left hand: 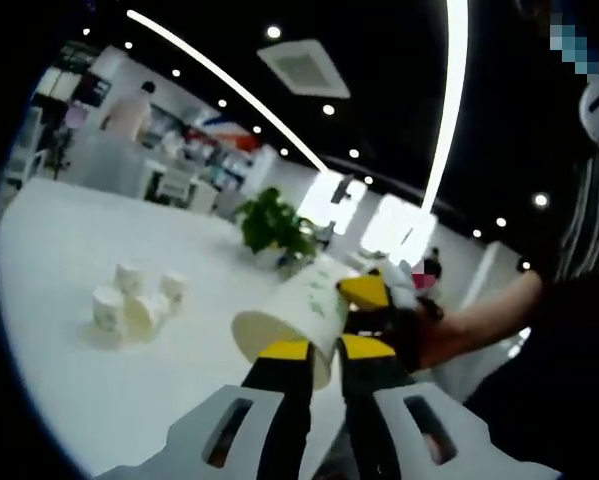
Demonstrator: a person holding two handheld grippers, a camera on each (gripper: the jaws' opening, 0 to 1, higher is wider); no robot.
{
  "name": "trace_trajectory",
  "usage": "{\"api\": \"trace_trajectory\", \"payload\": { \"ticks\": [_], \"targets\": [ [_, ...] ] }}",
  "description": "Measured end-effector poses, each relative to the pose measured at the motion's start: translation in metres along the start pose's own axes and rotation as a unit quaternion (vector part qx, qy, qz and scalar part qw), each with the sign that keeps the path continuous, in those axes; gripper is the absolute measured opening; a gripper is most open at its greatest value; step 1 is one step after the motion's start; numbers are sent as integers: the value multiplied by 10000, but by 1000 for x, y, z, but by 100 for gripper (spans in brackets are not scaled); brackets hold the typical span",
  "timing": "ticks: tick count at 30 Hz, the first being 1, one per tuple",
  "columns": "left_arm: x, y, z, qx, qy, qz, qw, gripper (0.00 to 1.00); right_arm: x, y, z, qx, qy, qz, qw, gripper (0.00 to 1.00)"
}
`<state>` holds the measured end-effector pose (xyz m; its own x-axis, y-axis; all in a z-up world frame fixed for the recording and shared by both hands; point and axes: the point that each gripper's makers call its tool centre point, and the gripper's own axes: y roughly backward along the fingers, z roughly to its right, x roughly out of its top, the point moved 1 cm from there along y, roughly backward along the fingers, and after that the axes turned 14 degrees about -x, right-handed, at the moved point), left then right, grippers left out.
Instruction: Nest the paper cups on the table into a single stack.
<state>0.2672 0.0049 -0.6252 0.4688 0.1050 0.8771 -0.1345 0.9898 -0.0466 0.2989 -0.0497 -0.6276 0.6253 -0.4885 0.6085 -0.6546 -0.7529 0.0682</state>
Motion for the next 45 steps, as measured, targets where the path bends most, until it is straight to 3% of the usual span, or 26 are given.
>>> {"api": "trace_trajectory", "payload": {
  "ticks": [16, 28, 38, 45],
  "targets": [
    [2, -3, 4, -155, -68, -72, 9998, 4, -3, 1, 3, 257, -727, -53, 9970, 35],
    [9, -8, 16, -397, -162, -127, 9990, 0, 1, 7, -6, 620, -629, 168, 9959, 35],
    [9, -9, 17, -385, -294, -175, 9987, 0, 8, 12, -8, 569, -414, 401, 9967, 35],
    [7, -6, 15, -325, -280, -199, 9989, 0, 14, 17, -1, 399, 28, 501, 9979, 35]
  ]
}}
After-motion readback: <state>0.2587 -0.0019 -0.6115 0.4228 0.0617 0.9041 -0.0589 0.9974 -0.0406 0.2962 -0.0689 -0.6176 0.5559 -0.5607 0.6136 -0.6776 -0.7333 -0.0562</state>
